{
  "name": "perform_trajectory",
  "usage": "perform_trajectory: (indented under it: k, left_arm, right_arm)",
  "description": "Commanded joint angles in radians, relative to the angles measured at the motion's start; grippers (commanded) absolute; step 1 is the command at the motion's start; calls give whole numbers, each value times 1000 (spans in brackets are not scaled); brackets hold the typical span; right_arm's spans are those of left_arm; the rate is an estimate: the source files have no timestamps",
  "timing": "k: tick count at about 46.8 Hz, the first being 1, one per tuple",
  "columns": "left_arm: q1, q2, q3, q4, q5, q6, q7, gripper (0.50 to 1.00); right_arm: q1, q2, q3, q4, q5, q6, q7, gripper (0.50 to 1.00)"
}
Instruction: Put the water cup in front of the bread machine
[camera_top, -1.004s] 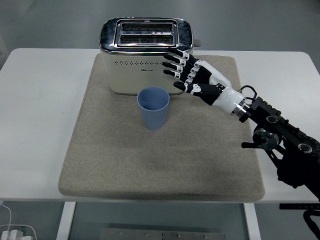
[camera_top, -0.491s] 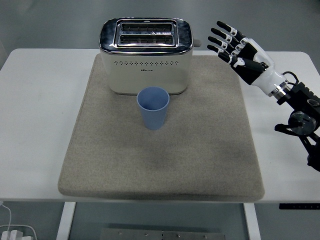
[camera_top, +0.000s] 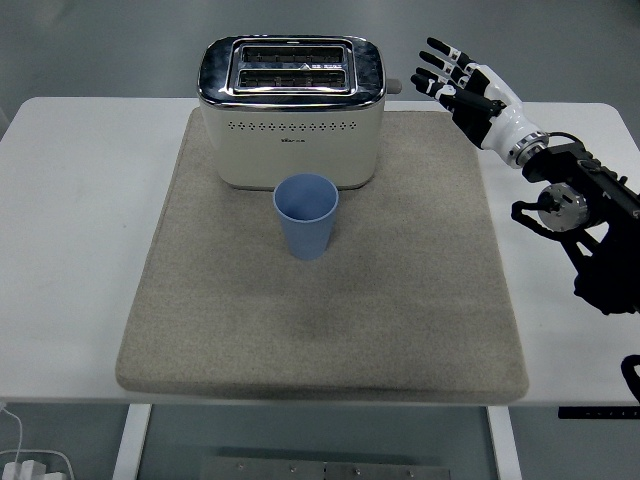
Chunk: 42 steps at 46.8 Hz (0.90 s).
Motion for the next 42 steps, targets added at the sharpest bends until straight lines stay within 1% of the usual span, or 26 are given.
perform_trajectory:
  k: [1, 7, 11, 16, 23, 42]
  left_arm:
    - [0, 0, 0, -1, 0, 0, 0, 1000]
    - [0, 0, 0, -1, 0, 0, 0, 1000]
    - [0, 0, 0, -1, 0, 0, 0, 1000]
    - [0, 0, 0, 1, 0, 0, 0, 1000]
    - [0, 0, 0, -1, 0, 0, 0, 1000]
    - [0, 0, 0, -1, 0, 0, 0, 1000]
  right_arm:
    - [10, 4, -1, -3, 71, -25, -38, 921]
    - [15, 8, 2, -3, 146, -85, -87, 921]
    - [15, 8, 1, -5, 192, -117, -92, 924]
    - [15, 16, -1, -9, 227, -140, -92, 926]
    - [15, 14, -7, -26, 229, -134, -87, 926]
    - [15, 13, -8, -26, 226, -145, -80, 926]
